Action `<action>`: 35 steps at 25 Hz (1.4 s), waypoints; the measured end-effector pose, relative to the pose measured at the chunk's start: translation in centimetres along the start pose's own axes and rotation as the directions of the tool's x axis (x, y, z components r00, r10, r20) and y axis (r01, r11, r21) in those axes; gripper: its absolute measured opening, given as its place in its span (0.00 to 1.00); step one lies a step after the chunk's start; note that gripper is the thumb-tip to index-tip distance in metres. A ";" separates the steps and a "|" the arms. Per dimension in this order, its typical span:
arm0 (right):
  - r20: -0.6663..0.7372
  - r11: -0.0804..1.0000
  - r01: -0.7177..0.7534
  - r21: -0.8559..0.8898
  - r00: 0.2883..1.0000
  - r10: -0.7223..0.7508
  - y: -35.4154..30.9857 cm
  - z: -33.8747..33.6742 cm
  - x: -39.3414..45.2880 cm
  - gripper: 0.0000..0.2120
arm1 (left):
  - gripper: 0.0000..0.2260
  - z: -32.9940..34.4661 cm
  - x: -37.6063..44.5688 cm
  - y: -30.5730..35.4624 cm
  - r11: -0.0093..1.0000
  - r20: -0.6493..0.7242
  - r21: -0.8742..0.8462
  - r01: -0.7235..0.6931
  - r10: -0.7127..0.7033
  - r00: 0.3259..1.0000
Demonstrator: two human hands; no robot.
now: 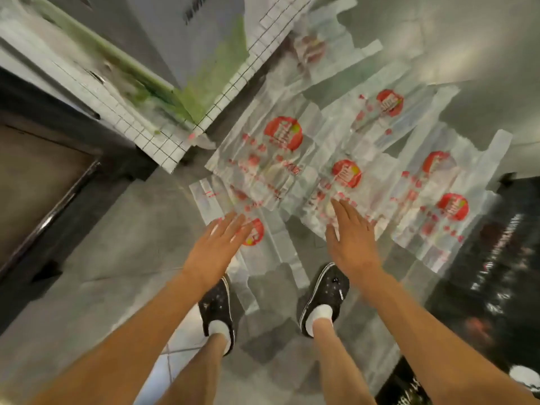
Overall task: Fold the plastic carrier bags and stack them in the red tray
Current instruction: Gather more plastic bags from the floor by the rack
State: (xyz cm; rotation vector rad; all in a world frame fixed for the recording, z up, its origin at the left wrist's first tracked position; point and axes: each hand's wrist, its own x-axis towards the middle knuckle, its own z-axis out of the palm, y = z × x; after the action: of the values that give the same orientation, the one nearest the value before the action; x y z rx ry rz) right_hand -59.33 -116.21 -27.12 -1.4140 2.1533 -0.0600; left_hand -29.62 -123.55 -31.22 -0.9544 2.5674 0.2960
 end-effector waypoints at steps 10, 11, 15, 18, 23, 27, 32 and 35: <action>0.112 0.963 -0.196 0.186 0.978 0.178 12.2 20.3 15.3 0.30 | 0.47 24.6 9.8 4.3 0.968 0.199 -0.189 0.167 -0.128 0.972; 0.119 0.962 -0.200 0.188 0.977 0.180 12.8 21.8 16.6 0.31 | 0.48 26.3 10.9 5.2 0.964 0.206 -0.217 0.151 -0.106 0.973; 0.121 0.987 -0.097 0.129 0.989 0.081 14.9 25.5 21.5 0.36 | 0.48 31.8 14.3 5.7 0.979 0.238 -0.200 0.047 0.002 0.971; 0.146 1.000 -0.013 -0.004 0.989 0.014 17.1 27.5 23.3 0.34 | 0.51 33.6 14.2 5.2 0.960 0.082 -0.269 0.076 -0.056 0.995; 0.196 0.991 0.116 -0.068 0.975 -0.100 21.0 26.6 19.4 0.20 | 0.47 32.5 14.8 8.1 0.753 0.153 -0.401 0.521 -0.506 0.849; 0.126 0.997 -0.049 -0.061 0.990 0.056 22.8 25.1 17.4 0.15 | 0.40 29.6 18.7 8.6 0.452 0.314 -0.564 0.691 -0.657 0.686; -0.003 0.960 -0.223 0.167 0.974 0.226 17.2 26.5 20.1 0.24 | 0.30 28.9 15.7 7.6 0.649 -0.018 -0.651 0.395 -0.533 0.846; -0.019 0.910 -0.415 0.014 0.909 0.415 14.5 29.1 22.2 0.39 | 0.36 31.8 11.8 8.5 0.806 0.041 -0.500 0.317 -0.344 0.938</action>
State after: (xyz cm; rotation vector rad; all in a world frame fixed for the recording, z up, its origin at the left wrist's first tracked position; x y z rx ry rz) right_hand -64.13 -121.35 -65.91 -0.9231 2.4215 0.0748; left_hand -34.55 -113.81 -64.40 -1.5893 2.3423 0.8754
